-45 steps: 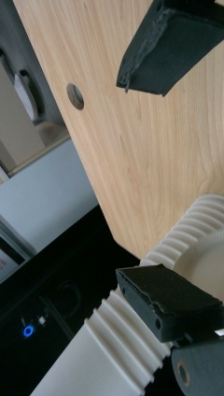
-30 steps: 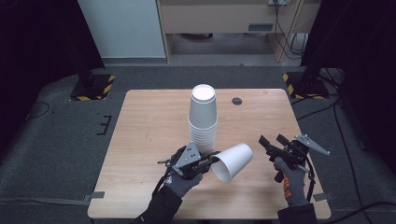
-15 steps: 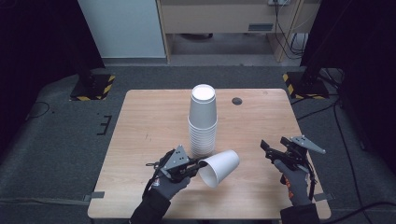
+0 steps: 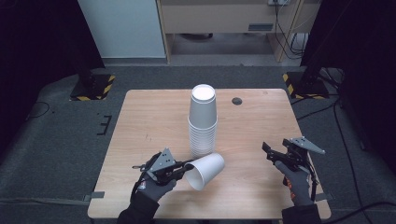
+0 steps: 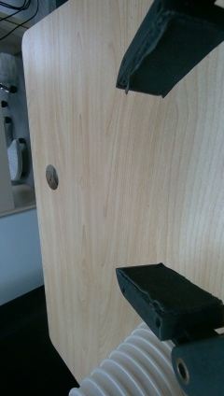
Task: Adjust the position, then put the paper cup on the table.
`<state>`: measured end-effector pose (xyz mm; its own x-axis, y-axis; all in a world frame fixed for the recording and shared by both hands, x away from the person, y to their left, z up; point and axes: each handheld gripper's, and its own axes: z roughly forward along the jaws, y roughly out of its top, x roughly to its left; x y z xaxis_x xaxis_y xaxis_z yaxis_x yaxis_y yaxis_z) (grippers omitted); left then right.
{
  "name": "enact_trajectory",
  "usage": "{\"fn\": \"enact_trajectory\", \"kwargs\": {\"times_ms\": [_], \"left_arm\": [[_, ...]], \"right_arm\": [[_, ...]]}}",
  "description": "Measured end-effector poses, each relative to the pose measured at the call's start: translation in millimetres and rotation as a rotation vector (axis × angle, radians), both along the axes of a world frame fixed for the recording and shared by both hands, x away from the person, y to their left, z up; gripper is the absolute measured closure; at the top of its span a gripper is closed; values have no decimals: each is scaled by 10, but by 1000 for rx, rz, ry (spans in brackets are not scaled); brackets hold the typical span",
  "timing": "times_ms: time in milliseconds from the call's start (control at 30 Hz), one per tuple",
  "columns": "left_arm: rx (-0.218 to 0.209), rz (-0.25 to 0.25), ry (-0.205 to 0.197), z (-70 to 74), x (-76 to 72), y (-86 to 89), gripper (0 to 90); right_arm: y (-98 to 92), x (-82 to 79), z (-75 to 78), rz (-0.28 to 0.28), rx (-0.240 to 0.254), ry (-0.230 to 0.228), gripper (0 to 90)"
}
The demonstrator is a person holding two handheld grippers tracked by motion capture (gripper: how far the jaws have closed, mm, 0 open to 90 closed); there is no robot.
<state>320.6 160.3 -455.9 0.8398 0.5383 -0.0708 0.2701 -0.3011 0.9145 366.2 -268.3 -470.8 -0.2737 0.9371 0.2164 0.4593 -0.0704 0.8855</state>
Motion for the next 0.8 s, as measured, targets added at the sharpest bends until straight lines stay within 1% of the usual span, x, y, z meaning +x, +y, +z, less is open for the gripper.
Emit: {"fn": "enact_trajectory", "kwargs": {"times_ms": [100,133,167,200,233,333,400,467,533,600,633,667,700,733,800], "left_arm": [[-1,15,10,0,-21,104,858],[4,23,17,-3,-35,165,858],[4,23,17,-3,-35,165,858],[19,29,21,-3,-51,223,858],[19,29,21,-3,-51,223,857],[19,46,27,4,-76,332,857],[21,49,30,5,-79,352,857],[32,52,33,5,-86,387,858],[47,57,38,4,-96,450,857],[52,62,39,5,-103,477,857],[55,68,41,8,-112,508,857],[55,81,44,14,-127,577,857],[55,81,44,14,-127,577,857],[50,93,44,15,-135,620,857],[54,111,51,17,-150,704,857]], "right_arm": [[2,1,-13,1,-9,6,92],[1,5,-24,0,-14,10,91],[2,8,-32,-1,-16,14,91],[1,13,-41,1,-22,15,91],[1,13,-41,1,-22,15,91],[6,22,-60,-1,-30,23,91],[7,20,-70,3,-35,29,91],[9,20,-76,5,-36,34,92],[3,27,-98,7,-51,40,92],[4,32,-106,6,-53,41,92],[1,36,-112,8,-59,46,92],[2,43,-135,2,-66,51,92],[2,43,-135,2,-66,51,92],[0,44,-167,3,-84,65,93],[1,45,-199,1,-101,78,95]]}}
